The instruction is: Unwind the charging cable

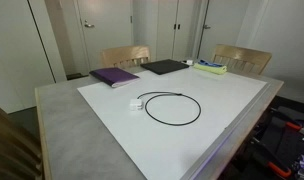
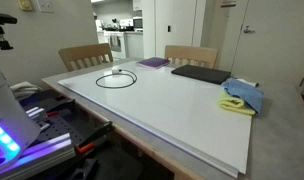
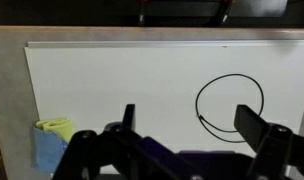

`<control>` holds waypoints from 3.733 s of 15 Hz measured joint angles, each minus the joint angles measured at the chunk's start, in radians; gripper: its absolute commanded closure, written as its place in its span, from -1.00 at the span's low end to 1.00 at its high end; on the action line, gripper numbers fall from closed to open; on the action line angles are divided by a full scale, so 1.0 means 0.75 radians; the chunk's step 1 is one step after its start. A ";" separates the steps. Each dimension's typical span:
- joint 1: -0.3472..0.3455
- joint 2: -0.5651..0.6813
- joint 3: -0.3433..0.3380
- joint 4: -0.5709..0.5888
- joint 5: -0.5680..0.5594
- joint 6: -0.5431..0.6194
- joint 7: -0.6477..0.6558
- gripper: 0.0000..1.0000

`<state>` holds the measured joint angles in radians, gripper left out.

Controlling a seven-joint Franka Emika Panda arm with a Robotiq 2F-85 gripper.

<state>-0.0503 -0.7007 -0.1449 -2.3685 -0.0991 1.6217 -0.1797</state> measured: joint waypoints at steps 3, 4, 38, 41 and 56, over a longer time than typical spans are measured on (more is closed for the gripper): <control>0.000 0.000 0.000 0.000 0.000 0.000 0.000 -1.00; 0.000 0.000 0.000 0.000 0.000 0.000 0.000 -1.00; 0.195 0.321 0.209 -0.038 0.100 0.296 0.086 -1.00; 0.195 0.330 0.229 -0.071 0.174 0.427 0.207 -1.00; 0.186 0.357 0.333 -0.182 0.181 0.746 0.529 -1.00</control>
<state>0.0892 -0.4327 0.1051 -2.5053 0.0363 2.1810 0.2168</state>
